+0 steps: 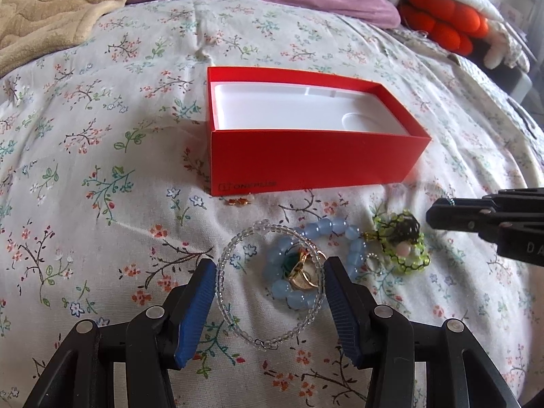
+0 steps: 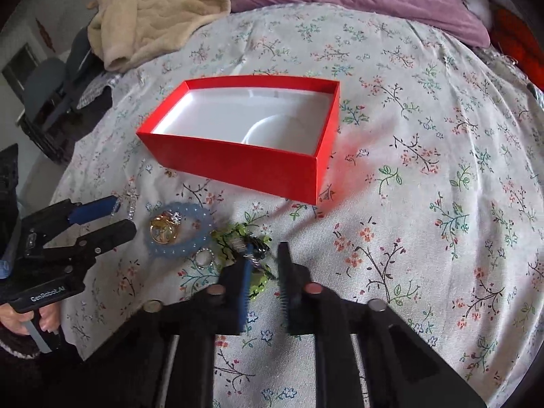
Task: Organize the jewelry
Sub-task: 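Grasp the thin green-teal bracelet with the right gripper while the left gripper carries the clear bracelet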
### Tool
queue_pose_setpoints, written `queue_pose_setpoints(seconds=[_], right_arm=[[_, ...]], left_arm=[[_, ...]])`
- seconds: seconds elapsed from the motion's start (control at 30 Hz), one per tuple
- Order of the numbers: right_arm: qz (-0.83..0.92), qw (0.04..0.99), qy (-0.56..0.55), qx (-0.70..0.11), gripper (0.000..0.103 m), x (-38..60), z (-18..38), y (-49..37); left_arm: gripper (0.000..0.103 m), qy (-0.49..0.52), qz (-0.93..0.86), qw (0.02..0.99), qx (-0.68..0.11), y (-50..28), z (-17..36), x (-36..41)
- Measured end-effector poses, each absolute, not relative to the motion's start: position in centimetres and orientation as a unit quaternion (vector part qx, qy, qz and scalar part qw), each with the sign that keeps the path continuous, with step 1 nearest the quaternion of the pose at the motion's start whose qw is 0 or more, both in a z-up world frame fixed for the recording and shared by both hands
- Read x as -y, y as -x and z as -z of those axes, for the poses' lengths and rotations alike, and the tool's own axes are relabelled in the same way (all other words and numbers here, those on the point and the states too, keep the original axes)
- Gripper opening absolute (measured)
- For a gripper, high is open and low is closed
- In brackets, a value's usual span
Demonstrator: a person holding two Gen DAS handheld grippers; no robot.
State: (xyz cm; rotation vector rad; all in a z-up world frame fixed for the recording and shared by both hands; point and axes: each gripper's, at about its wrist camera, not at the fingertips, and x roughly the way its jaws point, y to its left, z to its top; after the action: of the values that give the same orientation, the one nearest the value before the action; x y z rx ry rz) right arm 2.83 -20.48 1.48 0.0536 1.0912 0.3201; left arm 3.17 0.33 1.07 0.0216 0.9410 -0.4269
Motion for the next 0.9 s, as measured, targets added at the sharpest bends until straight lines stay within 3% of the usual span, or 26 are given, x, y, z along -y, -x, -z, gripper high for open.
queue_pose_setpoints(seconds=[0.07, 0.5, 0.9], right_arm=[[-0.152, 0.845, -0.024, -0.512, 0.003, 20.4, -1.7, -2.8], [-0.143, 0.864, -0.034, -0.482, 0.002, 20.1, -5.9, -3.4], [-0.169, 0.872, -0.083, -0.451, 0.002, 18.3, -9.9, -7.3]], left_arm=[[0.055, -0.010, 0.203, 0.870, -0.450, -3.2, -1.1, -0.3], [0.055, -0.025, 0.206, 0.875, -0.438, -3.5, -3.6, 0.2], [0.055, -0.051, 0.204, 0.876, -0.434, -8.9, -6.9, 1.5]])
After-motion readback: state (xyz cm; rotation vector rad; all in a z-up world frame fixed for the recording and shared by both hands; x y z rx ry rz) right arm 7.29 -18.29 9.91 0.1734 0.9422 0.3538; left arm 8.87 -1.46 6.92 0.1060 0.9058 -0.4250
